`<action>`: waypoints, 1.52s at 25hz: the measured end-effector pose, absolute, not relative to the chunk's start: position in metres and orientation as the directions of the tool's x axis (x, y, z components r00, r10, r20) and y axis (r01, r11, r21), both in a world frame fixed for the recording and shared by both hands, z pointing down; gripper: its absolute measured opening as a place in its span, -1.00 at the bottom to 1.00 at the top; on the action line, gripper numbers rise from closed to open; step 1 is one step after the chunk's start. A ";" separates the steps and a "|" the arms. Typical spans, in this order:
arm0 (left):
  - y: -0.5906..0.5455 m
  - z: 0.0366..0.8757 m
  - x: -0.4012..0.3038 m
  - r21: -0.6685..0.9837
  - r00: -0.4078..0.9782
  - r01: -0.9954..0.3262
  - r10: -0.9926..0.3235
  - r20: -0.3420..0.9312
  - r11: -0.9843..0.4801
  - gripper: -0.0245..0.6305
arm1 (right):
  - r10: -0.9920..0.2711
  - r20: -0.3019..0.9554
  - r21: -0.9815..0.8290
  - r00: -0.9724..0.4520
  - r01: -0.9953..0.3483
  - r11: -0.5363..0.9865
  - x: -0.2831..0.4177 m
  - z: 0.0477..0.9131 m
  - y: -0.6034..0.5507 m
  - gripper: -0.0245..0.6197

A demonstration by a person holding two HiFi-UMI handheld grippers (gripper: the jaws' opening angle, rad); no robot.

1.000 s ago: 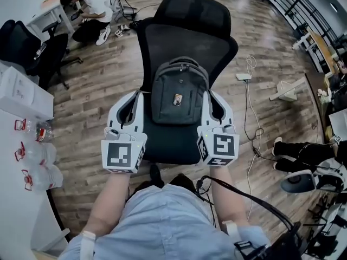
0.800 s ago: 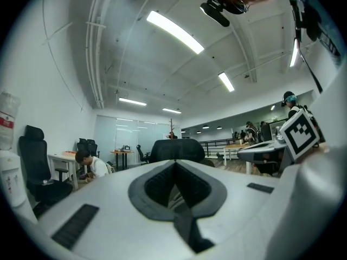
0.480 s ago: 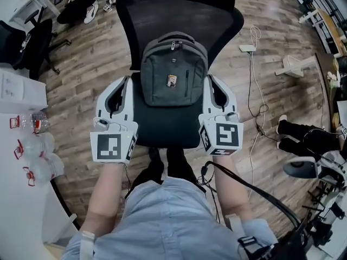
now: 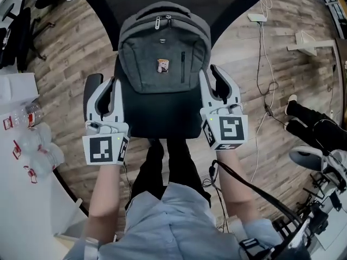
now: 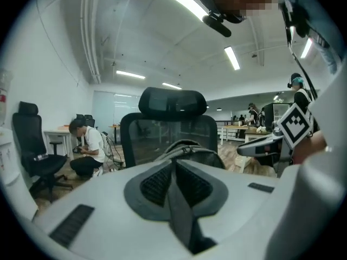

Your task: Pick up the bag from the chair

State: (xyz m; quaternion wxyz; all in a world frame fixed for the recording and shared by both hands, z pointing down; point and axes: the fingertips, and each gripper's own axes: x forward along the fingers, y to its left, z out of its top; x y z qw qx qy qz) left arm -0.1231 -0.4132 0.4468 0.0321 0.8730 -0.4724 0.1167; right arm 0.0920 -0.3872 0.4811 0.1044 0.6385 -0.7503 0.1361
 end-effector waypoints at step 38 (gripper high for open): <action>-0.522 0.594 -0.115 0.076 0.696 -0.687 -0.624 0.354 -0.723 0.44 | -0.814 0.498 -0.129 -0.300 -0.954 0.272 0.097 0.622 -0.482 0.30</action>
